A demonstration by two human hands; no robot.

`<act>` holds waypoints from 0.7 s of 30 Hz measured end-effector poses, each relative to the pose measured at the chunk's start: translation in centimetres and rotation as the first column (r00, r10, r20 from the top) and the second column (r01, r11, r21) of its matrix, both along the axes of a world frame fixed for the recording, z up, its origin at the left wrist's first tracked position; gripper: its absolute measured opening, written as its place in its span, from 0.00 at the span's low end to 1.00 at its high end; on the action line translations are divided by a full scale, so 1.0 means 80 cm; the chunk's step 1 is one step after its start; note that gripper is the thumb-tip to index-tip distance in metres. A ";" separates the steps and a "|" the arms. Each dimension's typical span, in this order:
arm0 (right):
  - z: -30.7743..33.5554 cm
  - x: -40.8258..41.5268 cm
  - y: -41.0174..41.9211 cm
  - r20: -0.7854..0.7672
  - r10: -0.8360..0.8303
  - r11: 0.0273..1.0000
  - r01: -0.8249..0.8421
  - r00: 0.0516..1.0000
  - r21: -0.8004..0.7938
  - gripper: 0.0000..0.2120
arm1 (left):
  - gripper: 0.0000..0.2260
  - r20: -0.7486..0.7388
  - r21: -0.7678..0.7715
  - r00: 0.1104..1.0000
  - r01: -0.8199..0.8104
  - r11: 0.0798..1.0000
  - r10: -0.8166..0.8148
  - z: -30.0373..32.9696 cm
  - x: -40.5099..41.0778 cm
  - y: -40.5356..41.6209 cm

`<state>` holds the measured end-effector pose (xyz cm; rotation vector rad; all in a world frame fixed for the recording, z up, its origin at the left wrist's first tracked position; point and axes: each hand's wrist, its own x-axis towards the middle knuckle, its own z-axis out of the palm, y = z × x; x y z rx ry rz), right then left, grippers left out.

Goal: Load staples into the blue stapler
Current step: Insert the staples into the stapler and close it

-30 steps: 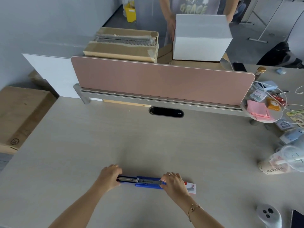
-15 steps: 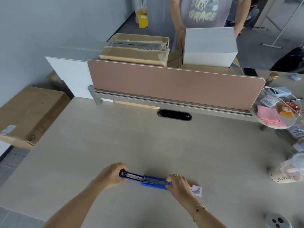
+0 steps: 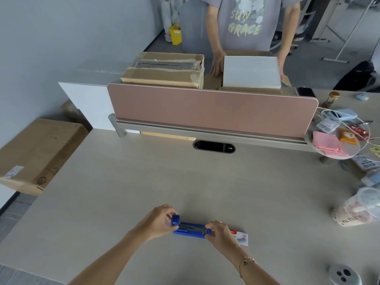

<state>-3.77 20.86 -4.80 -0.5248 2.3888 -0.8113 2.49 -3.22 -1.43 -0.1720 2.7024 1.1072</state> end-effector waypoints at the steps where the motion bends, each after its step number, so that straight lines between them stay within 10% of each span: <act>1: 0.000 0.000 0.002 0.003 0.010 1.000 -0.010 1.000 -0.002 0.10 | 0.09 0.008 -0.007 1.000 0.010 1.000 -0.010 -0.002 -0.003 0.009; 8: 0.003 -0.003 0.007 0.024 0.050 0.999 -0.050 0.998 0.017 0.13 | 0.07 0.048 -0.348 0.976 0.216 0.912 -0.213 -0.012 -0.035 0.068; 21: 0.003 -0.007 0.013 0.002 0.091 0.995 -0.091 0.996 0.037 0.08 | 0.11 0.159 -0.281 0.949 0.308 0.909 -0.272 -0.031 -0.043 0.065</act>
